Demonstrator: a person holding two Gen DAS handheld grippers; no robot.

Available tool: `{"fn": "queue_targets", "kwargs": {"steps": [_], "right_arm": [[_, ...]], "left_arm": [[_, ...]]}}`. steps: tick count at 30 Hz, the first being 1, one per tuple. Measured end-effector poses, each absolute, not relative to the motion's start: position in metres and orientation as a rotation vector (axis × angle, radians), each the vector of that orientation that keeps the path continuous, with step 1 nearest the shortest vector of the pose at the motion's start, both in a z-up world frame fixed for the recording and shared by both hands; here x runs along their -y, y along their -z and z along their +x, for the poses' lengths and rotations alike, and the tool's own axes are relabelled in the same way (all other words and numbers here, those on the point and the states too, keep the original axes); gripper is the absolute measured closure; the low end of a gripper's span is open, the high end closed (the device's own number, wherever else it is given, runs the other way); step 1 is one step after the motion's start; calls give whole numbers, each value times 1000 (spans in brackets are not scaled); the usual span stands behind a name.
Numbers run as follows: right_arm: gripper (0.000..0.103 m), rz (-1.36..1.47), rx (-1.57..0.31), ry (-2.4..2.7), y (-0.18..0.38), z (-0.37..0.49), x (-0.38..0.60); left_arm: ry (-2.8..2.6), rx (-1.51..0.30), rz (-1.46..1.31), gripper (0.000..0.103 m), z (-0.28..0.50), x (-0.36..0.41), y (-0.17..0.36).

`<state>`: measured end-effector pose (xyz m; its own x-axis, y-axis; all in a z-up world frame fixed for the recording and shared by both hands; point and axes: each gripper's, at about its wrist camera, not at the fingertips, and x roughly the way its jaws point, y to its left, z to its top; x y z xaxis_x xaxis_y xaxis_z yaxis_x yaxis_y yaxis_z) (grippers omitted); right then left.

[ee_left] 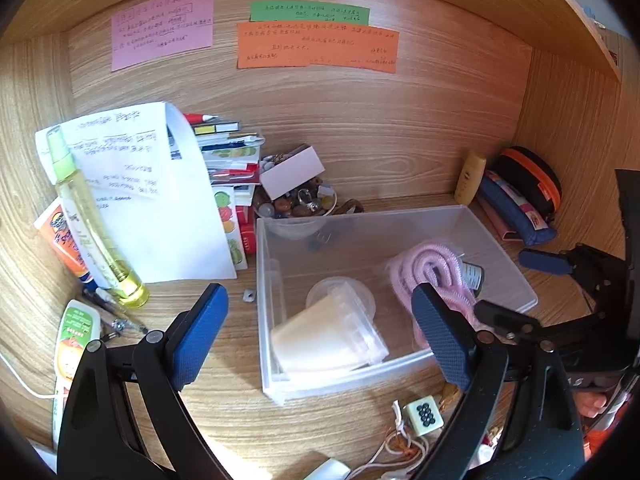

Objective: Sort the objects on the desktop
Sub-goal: 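Lower the jar and pink rope bag into the clear box and release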

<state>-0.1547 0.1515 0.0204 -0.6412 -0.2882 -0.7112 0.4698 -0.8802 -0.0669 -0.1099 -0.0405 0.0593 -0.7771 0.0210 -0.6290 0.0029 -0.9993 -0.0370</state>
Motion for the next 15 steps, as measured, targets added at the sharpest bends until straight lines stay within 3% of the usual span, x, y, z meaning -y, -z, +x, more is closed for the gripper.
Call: {"fn": "queue_targets", "kwargs": {"steps": [15], "right_arm": [[21, 999, -291, 2579, -21, -101, -199]], "left_arm": [[-2969, 57, -1162, 9, -60, 59, -43]]}}
